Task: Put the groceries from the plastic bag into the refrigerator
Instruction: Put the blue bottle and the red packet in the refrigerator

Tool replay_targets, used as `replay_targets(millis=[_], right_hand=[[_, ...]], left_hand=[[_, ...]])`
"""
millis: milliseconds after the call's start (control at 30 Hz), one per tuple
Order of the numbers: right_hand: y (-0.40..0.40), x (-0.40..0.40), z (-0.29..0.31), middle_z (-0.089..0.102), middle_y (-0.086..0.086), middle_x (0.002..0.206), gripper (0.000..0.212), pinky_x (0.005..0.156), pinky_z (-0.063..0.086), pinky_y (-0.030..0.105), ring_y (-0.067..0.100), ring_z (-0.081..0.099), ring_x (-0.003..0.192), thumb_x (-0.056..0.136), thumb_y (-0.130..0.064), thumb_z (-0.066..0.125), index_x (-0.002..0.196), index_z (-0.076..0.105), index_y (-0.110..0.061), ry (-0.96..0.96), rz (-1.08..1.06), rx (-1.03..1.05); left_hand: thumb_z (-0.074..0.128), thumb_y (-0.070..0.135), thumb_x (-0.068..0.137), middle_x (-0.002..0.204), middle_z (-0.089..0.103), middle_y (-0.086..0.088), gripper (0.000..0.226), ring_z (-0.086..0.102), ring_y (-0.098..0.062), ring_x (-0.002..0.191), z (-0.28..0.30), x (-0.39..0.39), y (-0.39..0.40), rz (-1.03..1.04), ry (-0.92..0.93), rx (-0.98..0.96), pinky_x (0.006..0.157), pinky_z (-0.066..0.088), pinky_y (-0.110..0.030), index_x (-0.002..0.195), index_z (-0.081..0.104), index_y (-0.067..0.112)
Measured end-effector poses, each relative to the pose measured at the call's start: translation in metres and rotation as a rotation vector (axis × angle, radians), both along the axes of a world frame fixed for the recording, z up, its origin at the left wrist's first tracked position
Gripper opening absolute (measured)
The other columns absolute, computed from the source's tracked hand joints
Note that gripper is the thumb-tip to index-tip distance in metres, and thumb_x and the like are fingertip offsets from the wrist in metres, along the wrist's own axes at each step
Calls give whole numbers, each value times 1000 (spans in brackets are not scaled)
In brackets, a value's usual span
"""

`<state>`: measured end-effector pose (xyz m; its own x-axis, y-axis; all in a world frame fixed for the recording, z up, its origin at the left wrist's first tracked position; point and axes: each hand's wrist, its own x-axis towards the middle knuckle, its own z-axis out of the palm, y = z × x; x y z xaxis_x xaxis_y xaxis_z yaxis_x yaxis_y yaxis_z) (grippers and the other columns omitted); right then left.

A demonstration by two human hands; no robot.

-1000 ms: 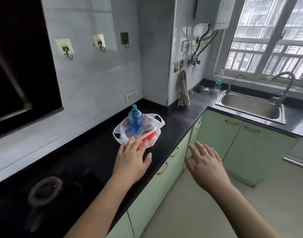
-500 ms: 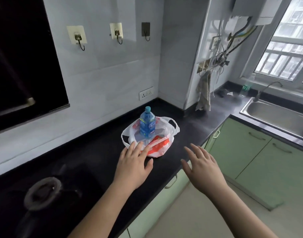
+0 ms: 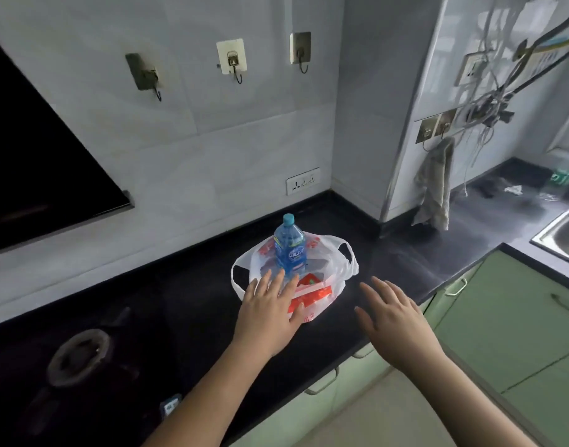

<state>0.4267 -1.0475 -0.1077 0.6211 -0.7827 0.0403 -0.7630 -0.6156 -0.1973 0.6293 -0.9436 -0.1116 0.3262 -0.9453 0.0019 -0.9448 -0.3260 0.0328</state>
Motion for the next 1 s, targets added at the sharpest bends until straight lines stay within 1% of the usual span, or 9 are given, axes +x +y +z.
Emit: replay_targets(millis=[67,167,233,300,500,667,733,867,1000], right_hand=[[-13,3,-5,28,-4,157,55,117,20,36,19,20,146,98,-50,34,148,29,-27,1,24,35],[-27,16,-14,27,-5,157,57,117,19,37,18,20,146,98,-53,31,149,28,-29,8,74,62],[-34,28,-18,29,-3,157,59,118,19,38,20,21,146,97,-55,27,149,29,-28,8,96,70],[-41,42,-22,29,0,158,62,118,18,39,22,22,146,96,-57,23,149,30,-27,2,127,77],[-58,82,-39,21,-1,160,57,119,12,37,22,14,148,99,-49,31,151,21,-29,26,209,99],[-66,109,-56,20,-3,160,56,119,9,36,20,13,148,100,-49,30,152,22,-28,90,259,110],[-75,117,-64,24,-2,159,56,119,11,36,21,17,147,99,-48,34,151,25,-27,126,264,102],[-86,132,-77,46,4,148,49,113,28,40,26,38,139,96,-39,50,141,46,-20,73,240,71],[-98,143,-92,35,-2,154,48,116,19,34,20,28,144,100,-39,39,146,36,-23,105,251,123]], left_hand=[[4,62,90,164,13,-2,73,5,-23,151,-4,0,-5,30,-9,10,122,8,-44,155,6,29],[23,54,99,164,16,-1,63,5,-22,151,-14,5,-8,75,-10,14,122,9,-43,155,8,30],[26,53,100,164,16,-1,62,6,-23,151,-18,9,-9,104,1,9,121,9,-42,155,8,31],[25,53,100,164,15,-2,62,6,-23,151,-24,14,-13,121,0,3,120,9,-42,155,8,31],[11,55,96,164,13,-5,64,2,-25,151,-49,32,-29,141,-38,-8,120,6,-44,154,20,27],[16,53,100,165,6,-4,61,-4,-24,151,-70,50,-52,109,39,33,120,0,-43,155,11,26],[15,53,101,165,7,-4,61,-4,-24,151,-80,57,-60,99,59,48,120,0,-43,155,10,26],[7,52,96,164,11,-5,66,2,-25,152,-98,71,-73,68,73,88,120,2,-43,155,13,25],[13,46,102,164,13,-5,58,3,-24,151,-114,79,-84,67,125,110,121,4,-43,155,12,24]])
